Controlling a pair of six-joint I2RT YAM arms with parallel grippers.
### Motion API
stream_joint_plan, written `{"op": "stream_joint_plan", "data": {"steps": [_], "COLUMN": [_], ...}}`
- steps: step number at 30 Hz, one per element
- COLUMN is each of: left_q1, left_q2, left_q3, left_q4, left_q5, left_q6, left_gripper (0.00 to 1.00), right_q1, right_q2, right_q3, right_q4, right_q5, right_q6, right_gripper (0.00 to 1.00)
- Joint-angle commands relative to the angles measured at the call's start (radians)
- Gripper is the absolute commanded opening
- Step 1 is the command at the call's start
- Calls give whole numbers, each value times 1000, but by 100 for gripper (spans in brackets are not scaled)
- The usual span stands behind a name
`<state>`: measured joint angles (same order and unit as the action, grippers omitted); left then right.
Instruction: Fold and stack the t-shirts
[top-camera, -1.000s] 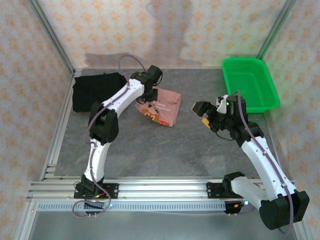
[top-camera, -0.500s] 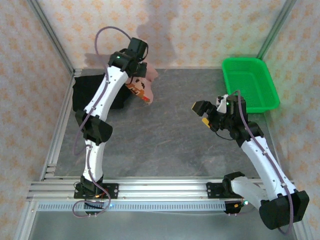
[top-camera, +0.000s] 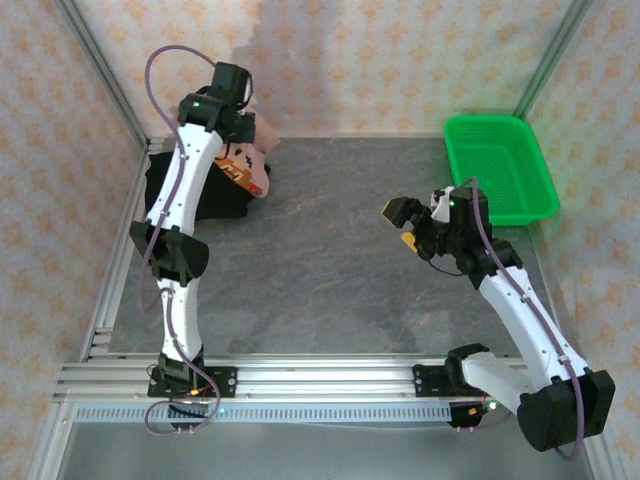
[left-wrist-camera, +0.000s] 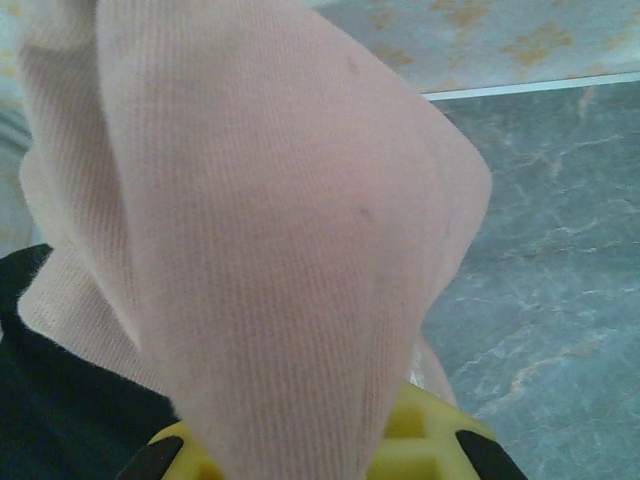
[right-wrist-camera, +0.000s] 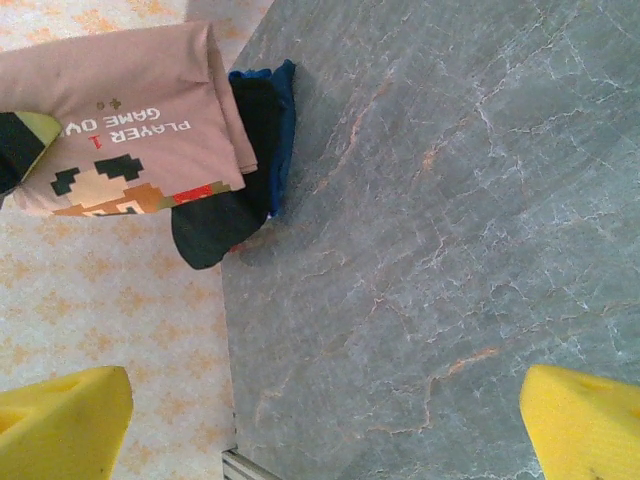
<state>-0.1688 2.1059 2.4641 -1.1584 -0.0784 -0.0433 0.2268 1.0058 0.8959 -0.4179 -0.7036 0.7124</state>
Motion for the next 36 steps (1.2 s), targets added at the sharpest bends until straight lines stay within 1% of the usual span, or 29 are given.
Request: {"op": "stream_joint_plan", "data": {"steps": [1, 5, 10, 13, 14, 15, 16, 17, 18, 19, 20, 21, 22, 23, 25, 27, 29, 30, 31, 33, 36], "left_q1": [48, 109, 192, 262, 289, 315, 353, 390, 416, 440, 455, 466, 473, 483, 509, 521, 523, 522, 523, 521, 511], "left_q2": [-80, -90, -92, -77, -72, -68, -57, -32, -5, 23, 45, 62, 72, 61, 6, -36, -108, -157, -236, -403, -651], "left_q3": [-39, -109, -243, -341, -379, -412, -432, -414, -369, -310, -239, -179, -97, -68, -81, -78, -130, -185, -276, -495, -843], "left_q4": [18, 50, 118, 176, 205, 235, 263, 259, 238, 214, 182, 155, 134, 142, 168, 148, 163, 191, 236, 367, 544], "left_q5": [25, 64, 107, 130, 109, 90, 105, 143, 158, 163, 169, 173, 161, 159, 170, 161, 214, 237, 257, 296, 293], "left_q6": [16, 19, 28, -2, -24, -52, -84, -114, -140, -160, -172, -174, -179, -195, -255, -277, -276, -284, -298, -316, -338], "left_gripper": [0, 0, 0, 0, 0, 7, 32, 54, 62, 82, 93, 100, 100, 100, 100, 100, 100, 100, 100, 100, 100], "right_q1": [5, 6, 5, 9, 12, 15, 20, 24, 28, 33, 38, 43, 45, 45, 46, 45, 46, 46, 45, 38, -2], "right_q2": [11, 30, 62, 84, 92, 99, 109, 120, 128, 136, 141, 144, 144, 144, 139, 125, 98, 83, 63, 23, -50], "right_q3": [0, -6, -9, -1, 6, 14, 24, 37, 49, 67, 82, 96, 107, 116, 132, 144, 158, 167, 178, 190, 159], "right_q4": [49, 77, 113, 122, 123, 124, 125, 122, 116, 106, 95, 86, 75, 66, 40, 11, -43, -79, -126, -213, -295], "right_q5": [15, 16, 21, 28, 31, 33, 36, 35, 36, 39, 45, 51, 56, 57, 60, 63, 82, 101, 135, 209, 314], "right_q6": [14, 31, 58, 66, 67, 70, 72, 72, 71, 67, 60, 57, 51, 47, 36, 19, -20, -47, -82, -148, -227], "right_gripper": [99, 99, 99, 99, 99, 99, 99, 99, 99, 99, 99, 99, 99, 99, 99, 99, 99, 99, 99, 99, 99]}}
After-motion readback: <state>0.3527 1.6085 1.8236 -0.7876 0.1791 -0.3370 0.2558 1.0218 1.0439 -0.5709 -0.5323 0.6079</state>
